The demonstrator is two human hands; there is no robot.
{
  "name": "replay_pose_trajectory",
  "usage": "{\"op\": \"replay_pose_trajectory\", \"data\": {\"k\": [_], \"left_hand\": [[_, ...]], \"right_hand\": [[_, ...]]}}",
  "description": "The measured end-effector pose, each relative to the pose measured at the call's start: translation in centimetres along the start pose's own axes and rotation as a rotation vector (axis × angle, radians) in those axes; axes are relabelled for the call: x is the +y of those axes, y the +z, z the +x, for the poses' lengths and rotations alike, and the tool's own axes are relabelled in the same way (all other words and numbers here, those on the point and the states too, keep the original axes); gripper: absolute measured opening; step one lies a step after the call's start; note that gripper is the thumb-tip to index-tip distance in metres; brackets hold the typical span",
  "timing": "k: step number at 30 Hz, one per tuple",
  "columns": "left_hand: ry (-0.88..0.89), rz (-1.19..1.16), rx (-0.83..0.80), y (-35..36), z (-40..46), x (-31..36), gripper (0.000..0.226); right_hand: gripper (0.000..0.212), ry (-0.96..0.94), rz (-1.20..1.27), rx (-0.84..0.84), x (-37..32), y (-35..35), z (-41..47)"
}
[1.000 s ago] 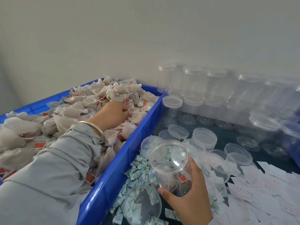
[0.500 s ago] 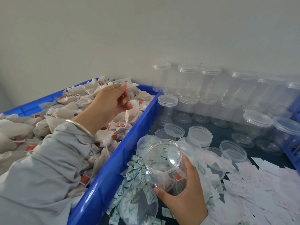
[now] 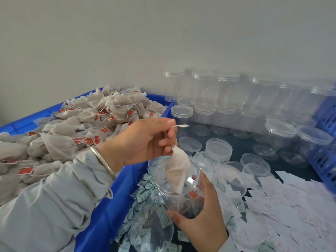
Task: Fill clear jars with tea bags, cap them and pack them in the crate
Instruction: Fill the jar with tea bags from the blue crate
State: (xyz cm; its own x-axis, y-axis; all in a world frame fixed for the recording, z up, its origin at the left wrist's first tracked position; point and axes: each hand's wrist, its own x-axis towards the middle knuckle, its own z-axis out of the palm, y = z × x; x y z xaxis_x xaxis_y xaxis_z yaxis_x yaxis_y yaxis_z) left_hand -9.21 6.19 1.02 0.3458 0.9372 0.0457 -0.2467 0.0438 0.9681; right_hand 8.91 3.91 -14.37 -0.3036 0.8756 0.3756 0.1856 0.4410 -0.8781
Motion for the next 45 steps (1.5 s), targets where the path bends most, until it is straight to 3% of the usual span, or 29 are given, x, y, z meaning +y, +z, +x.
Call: {"op": "replay_pose_trajectory", "data": {"k": [9,14,21,24,28,34,36,38,41,45], "left_hand": [[0.065,0.058,-0.044,1.1,0.0,-1.2,0.036],[0.101,0.222,-0.056,1.3,0.1,-1.7,0.033],[0.071,0.638,-0.054,1.4,0.0,-2.1,0.029],[0.089,0.633,-0.050,1.6,-0.2,-1.8,0.018],[0.165,0.629,0.178,0.5,0.0,-0.6,0.010],[0.236,0.640,0.847,-4.9,0.3,1.6,0.022],[0.147,0.685,0.944,-7.2,0.1,1.8,0.021],[-0.045,0.951,0.942,-9.4,-0.2,1.3,0.021],[-0.341,1.433,0.795,-11.1,-0.3,0.0,0.027],[-0.492,1.522,0.613,-11.3,0.0,-2.1,0.024]], "right_hand": [[0.116,0.048,0.073,-0.009,-0.1,0.1,0.4],[0.113,0.058,0.089,-0.004,-0.1,0.0,0.5],[0.110,0.086,0.186,-0.001,-0.6,-0.1,0.6],[0.111,0.077,0.126,-0.008,-0.6,-0.1,0.4],[0.112,0.090,0.089,0.008,-0.3,-0.3,0.3],[0.110,0.086,0.063,0.018,-0.1,-0.4,0.2],[0.111,0.092,0.070,0.014,-0.2,-0.4,0.2],[0.112,0.093,0.068,0.012,-0.2,-0.3,0.2],[0.111,0.101,0.077,0.012,-0.4,-0.3,0.2],[0.111,0.091,0.064,0.005,-0.6,-0.3,0.2]]}}
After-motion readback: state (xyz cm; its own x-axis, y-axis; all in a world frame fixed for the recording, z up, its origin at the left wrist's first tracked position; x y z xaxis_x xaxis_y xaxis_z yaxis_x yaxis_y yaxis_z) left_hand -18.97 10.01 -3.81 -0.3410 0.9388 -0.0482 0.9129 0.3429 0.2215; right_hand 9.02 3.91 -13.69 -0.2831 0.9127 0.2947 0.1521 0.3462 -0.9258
